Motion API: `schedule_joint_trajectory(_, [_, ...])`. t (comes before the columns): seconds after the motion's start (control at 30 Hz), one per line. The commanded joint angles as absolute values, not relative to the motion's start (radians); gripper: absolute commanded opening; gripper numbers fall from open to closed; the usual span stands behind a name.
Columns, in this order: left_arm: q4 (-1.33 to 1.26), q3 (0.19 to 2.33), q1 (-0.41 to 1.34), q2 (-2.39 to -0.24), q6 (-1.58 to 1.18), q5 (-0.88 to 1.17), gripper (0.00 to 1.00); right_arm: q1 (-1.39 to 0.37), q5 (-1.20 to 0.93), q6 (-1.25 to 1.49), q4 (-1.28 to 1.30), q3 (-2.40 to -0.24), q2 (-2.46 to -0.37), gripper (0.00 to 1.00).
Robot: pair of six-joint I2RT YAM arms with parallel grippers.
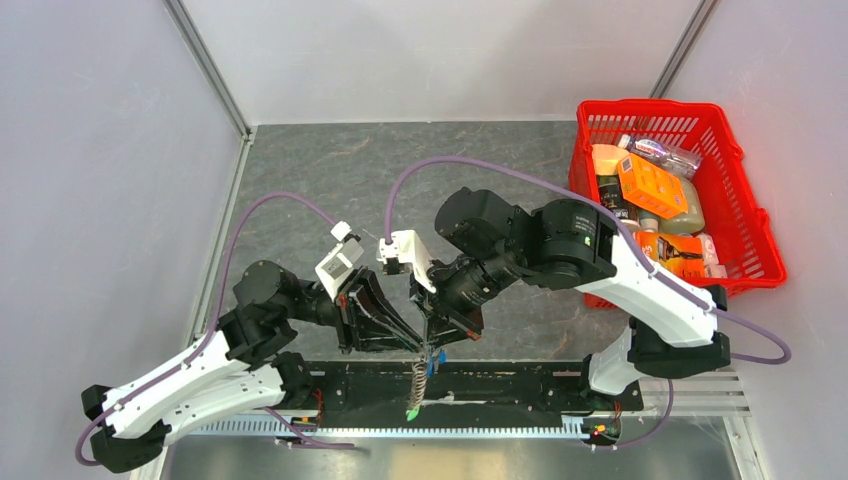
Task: Put the keys on the keyring
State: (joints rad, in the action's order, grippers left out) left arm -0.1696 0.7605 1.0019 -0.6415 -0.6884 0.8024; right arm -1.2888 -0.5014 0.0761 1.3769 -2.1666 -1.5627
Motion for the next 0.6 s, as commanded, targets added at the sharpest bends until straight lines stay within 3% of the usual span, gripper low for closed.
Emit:
schedule_joint_trajectory(0.0, [-0.163, 0.785, 1.007, -0.649, -0.662, 0.828, 0.13, -1.274, -0.509, 0.051, 1.321, -2.217, -1.568, 0.00])
schedule_joint_trajectory(0.1, [-0.162, 0.784, 1.007, -0.650, -0.658, 0.828, 0.03, -1.275, -0.512, 0.049, 1.319, -2.216, -1.566, 0.00])
schedule_joint_trajectory(0.4, [-0.121, 0.782, 1.006, -0.620, -0.597, 0.714, 0.02, -1.275, -0.517, 0.044, 1.292, -2.181, -1.536, 0.01])
schedule_joint_trajectory(0.5, [-0.141, 0.771, 1.006, -0.594, -0.595, 0.672, 0.02, -1.275, -0.515, 0.063, 1.236, -2.128, -1.491, 0.21])
schedule_joint_trajectory(0.57, [-0.158, 0.760, 1.006, -0.574, -0.594, 0.649, 0.02, -1.275, -0.502, 0.075, 1.197, -2.094, -1.454, 0.28])
